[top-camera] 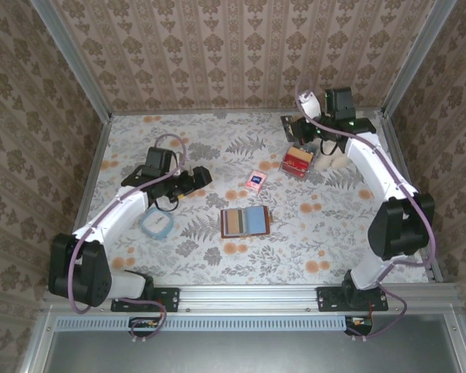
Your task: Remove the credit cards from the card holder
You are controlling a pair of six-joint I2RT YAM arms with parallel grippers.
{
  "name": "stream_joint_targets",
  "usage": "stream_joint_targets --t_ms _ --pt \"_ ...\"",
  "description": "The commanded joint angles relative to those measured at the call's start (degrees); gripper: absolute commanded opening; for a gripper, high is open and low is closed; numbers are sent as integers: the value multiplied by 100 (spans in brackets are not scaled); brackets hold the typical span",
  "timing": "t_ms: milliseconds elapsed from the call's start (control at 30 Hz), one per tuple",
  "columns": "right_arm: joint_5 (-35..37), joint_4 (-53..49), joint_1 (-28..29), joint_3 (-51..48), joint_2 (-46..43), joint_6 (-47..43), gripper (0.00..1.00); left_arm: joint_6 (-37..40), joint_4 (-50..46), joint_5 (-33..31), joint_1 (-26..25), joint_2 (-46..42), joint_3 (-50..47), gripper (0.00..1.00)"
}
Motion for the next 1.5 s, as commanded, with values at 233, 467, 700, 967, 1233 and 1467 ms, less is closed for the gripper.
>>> stream_joint_targets --t_ms 233,467,700,967,1233,1467 --pt "1460 -1342 -63 1043 1428 -2154 0 -50 66 83 75 92 -58 100" --pt "1738 -1423 -88 1457 1912 -2387 0 -72 62 157 77 101 -101 100" --pt "1854 -1493 -153 1693 2188 -2617 0 -130 171 274 79 149 -162 100" --pt "2045 -1576 -228 1735 2411 -2938 0 -263 424 433 79 300 -257 100" --pt "1643 -1761 -294 1678 2446 -2978 0 -238 420 549 63 224 -264 100" --pt "1415 -2232 -304 1666 2512 -3083 0 -220 401 551 66 170 -322 100"
